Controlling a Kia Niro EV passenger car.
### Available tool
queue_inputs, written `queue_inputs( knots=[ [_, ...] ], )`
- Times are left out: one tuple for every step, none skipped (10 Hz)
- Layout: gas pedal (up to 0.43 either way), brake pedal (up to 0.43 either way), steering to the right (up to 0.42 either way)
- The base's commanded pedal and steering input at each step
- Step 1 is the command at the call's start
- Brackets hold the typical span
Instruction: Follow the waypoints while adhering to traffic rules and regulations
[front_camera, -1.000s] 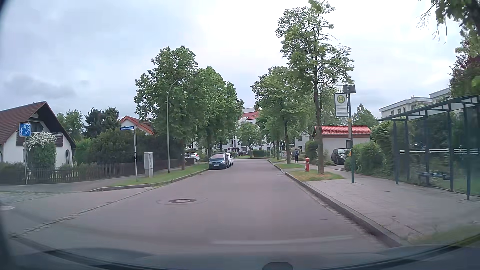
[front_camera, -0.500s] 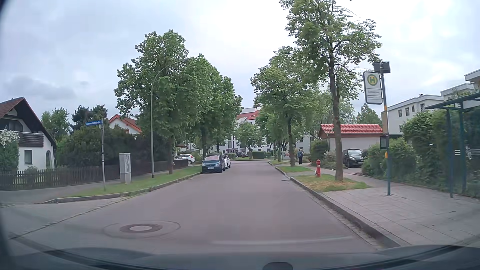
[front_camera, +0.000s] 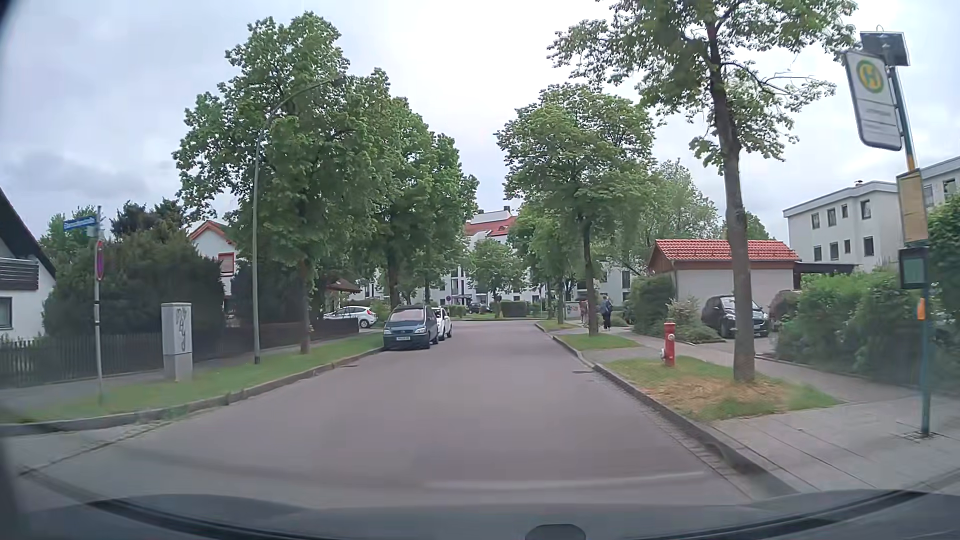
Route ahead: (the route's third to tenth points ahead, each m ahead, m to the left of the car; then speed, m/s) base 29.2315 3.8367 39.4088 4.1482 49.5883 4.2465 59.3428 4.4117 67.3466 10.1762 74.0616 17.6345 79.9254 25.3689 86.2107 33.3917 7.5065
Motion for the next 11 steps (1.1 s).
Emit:
queue_inputs(
  knots=[
    [0.157,0.000,0.005],
    [0.157,0.000,0.005],
    [0.157,0.000,0.005],
    [0.150,0.000,0.005],
    [0.039,0.000,0.004],
    [0.000,0.000,0.004],
    [0.000,0.000,0.003],
    [0.000,0.000,0.003],
    [0.000,0.000,0.000],
    [0.000,0.000,0.000],
    [0.000,0.000,0.000]
  ],
)
